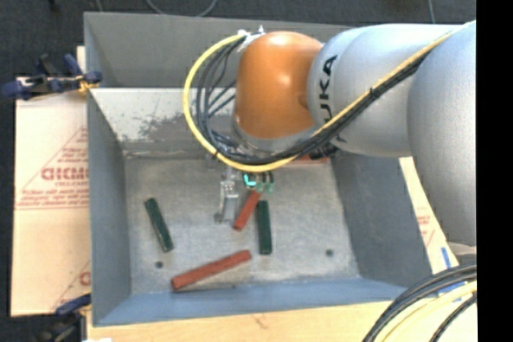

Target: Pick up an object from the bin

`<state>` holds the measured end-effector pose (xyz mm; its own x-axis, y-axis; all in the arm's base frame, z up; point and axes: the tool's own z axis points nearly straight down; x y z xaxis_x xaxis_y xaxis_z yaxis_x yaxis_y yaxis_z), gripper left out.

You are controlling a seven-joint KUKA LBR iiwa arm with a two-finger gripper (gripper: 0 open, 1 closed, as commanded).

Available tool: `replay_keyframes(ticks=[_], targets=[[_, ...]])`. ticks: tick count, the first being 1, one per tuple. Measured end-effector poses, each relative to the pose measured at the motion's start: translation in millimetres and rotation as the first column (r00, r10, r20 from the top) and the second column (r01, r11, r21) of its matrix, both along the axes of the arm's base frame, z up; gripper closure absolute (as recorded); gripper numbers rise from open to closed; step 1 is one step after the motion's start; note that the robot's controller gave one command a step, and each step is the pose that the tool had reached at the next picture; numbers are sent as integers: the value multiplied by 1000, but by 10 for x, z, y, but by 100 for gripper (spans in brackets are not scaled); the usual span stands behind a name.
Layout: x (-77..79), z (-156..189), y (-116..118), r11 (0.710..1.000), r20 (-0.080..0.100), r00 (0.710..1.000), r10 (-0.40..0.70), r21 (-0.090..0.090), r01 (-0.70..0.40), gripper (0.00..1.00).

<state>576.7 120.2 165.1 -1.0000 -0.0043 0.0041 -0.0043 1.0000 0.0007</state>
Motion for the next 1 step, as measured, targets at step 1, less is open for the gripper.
replay_keyframes(ticks=[1], targets=[[-849,-910,-1206,999,-2,999,-32,-4,32,0]])
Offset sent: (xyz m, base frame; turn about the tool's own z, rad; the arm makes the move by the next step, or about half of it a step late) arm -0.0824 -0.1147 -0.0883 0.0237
